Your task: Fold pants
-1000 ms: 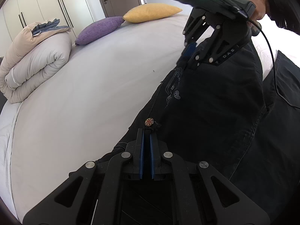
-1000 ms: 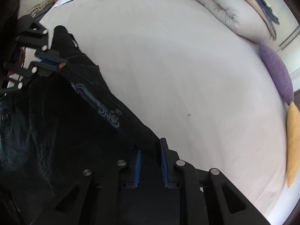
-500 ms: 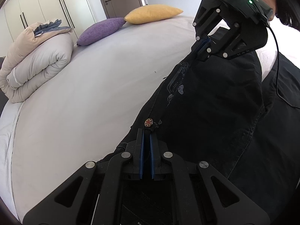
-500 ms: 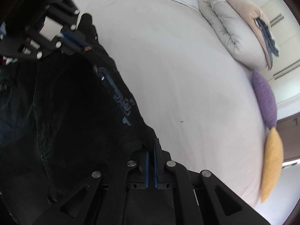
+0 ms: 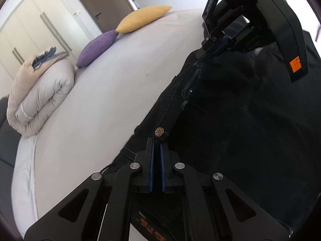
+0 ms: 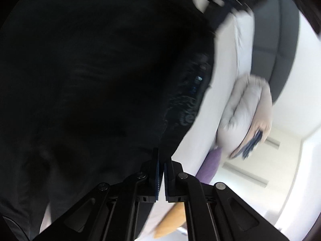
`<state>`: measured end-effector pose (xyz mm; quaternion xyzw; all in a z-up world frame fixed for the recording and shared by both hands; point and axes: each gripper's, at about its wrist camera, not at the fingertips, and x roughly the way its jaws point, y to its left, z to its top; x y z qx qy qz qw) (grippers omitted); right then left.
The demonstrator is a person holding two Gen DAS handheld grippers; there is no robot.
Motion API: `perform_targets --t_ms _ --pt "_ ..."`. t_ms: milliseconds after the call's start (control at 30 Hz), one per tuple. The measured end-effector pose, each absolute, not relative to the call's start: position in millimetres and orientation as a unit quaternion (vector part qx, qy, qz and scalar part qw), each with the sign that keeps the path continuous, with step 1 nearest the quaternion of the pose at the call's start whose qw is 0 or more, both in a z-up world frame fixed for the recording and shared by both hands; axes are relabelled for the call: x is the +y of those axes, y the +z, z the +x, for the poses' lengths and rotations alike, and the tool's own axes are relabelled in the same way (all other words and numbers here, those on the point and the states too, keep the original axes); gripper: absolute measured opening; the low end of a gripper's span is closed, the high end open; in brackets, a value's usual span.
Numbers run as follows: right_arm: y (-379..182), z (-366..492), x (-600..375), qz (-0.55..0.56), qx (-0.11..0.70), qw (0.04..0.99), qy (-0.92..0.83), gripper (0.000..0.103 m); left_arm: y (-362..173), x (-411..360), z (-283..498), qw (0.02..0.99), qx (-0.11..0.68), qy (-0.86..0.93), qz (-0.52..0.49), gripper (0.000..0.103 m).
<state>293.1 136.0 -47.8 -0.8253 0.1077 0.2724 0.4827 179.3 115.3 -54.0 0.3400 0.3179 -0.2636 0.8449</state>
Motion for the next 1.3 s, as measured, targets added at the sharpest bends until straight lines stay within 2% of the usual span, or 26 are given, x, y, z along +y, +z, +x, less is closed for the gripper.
perform_targets --t_ms 300,700,967,1167,1300 --pt "-77.4 236.0 126.7 -0.861 0.066 0.413 0.289 0.004 -83.5 95.1 96.9 0.786 0.331 -0.303 0.425 0.004" --pt "-96.6 190.6 125.1 -0.883 0.037 0.332 0.328 0.003 -95.9 89.8 36.6 0.744 0.349 -0.336 0.46 0.003" --pt "-85.2 156.6 129.1 -0.884 0.047 0.292 0.362 0.004 -115.8 86.5 -12.8 0.701 0.354 -0.367 0.498 0.003" --pt "-76.1 159.3 140.8 -0.88 0.047 0.299 0.367 0.004 -114.5 87.2 -16.5 0.698 0.36 -0.368 0.498 0.002" --pt "-73.4 135.2 141.8 -0.871 0.05 0.318 0.372 0.004 -107.7 91.2 7.1 0.698 0.365 -0.369 0.493 0.002"
